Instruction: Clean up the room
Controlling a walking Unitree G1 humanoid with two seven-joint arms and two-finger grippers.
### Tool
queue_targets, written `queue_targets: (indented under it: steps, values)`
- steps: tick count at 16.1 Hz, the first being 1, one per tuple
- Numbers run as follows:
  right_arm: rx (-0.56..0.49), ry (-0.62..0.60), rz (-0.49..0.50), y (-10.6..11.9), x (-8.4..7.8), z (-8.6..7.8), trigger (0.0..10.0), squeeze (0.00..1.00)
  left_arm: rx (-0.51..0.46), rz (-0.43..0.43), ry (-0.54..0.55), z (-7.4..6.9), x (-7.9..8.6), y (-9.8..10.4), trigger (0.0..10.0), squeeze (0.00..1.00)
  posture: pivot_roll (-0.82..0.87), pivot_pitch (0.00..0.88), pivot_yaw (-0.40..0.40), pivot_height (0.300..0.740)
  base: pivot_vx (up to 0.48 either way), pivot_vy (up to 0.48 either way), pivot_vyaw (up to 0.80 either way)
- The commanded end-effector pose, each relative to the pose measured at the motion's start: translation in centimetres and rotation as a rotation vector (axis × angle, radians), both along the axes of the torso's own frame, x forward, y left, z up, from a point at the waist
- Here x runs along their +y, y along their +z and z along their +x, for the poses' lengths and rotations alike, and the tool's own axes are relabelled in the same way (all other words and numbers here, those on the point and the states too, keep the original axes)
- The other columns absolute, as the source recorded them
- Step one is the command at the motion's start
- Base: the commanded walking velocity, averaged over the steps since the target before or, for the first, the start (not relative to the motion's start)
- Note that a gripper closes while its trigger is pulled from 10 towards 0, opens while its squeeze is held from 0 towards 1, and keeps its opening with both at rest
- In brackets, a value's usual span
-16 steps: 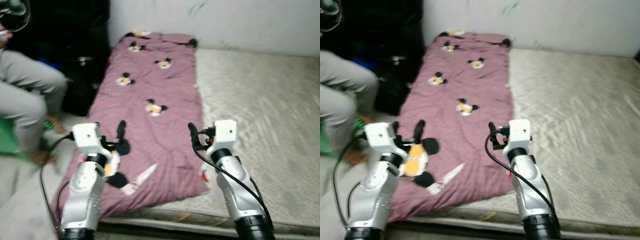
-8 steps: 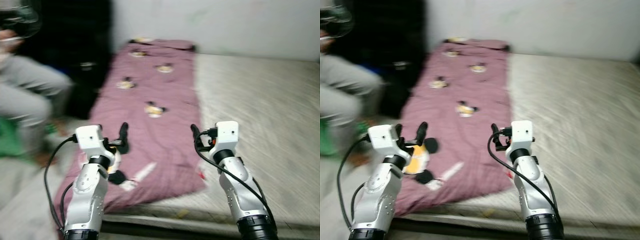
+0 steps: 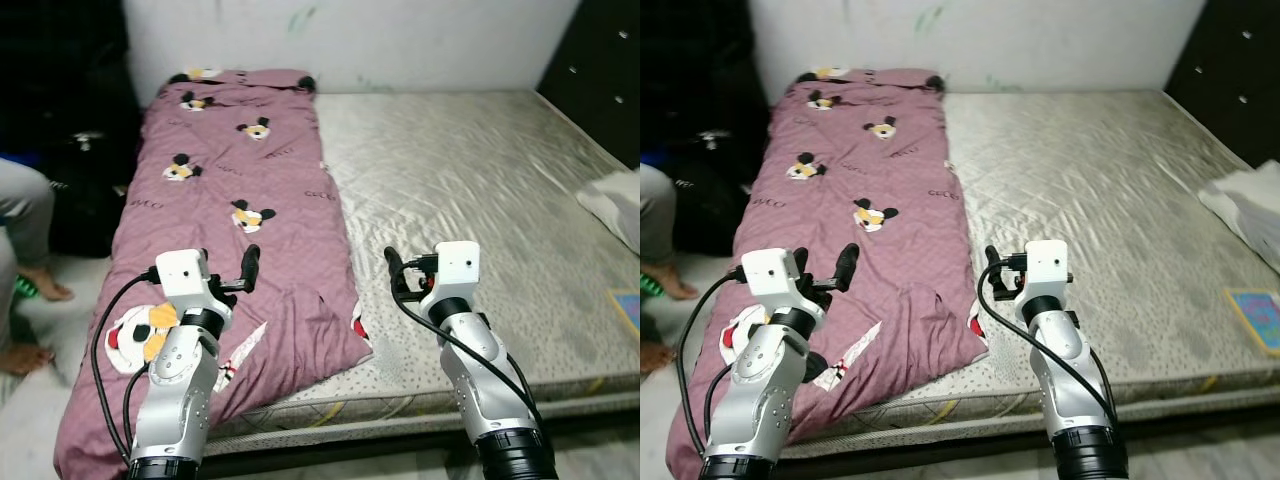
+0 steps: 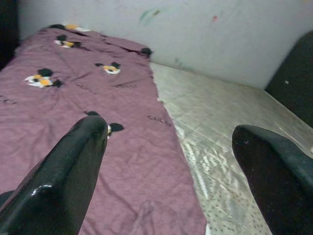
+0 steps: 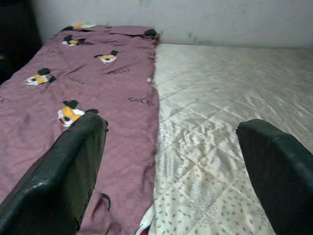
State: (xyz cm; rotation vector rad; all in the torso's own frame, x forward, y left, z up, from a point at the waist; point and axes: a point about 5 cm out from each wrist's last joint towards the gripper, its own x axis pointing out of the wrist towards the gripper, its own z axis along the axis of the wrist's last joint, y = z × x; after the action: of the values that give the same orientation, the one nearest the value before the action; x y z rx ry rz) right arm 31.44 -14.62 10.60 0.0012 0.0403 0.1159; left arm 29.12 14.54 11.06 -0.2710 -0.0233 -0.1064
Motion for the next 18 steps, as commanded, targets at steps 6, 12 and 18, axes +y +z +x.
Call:
queue_targets:
  steps: [6, 12, 18]
  values:
    - [0.006, -0.004, -0.007, -0.11, 0.00, 0.00, 10.0, 0.00, 0.005, 0.002, 0.004, 0.04, 0.10, -0.01, 10.0, 0.00, -0.02, 0.050, -0.003, 0.740, 0.000, 0.480, -0.36]
    - [-0.007, 0.021, -0.021, -0.01, 0.32, -0.07, 10.0, 0.00, -0.011, 0.003, 0.015, 0.04, 0.24, 0.21, 10.0, 0.00, -0.02, 0.052, -0.001, 0.740, 0.000, 0.000, 0.00]
    - [-0.023, 0.030, -0.026, 0.20, 0.45, 0.03, 10.0, 0.00, -0.016, 0.007, 0.026, 0.08, 0.45, 0.22, 10.0, 0.00, -0.02, 0.052, -0.001, 0.740, 0.000, 0.000, 0.47]
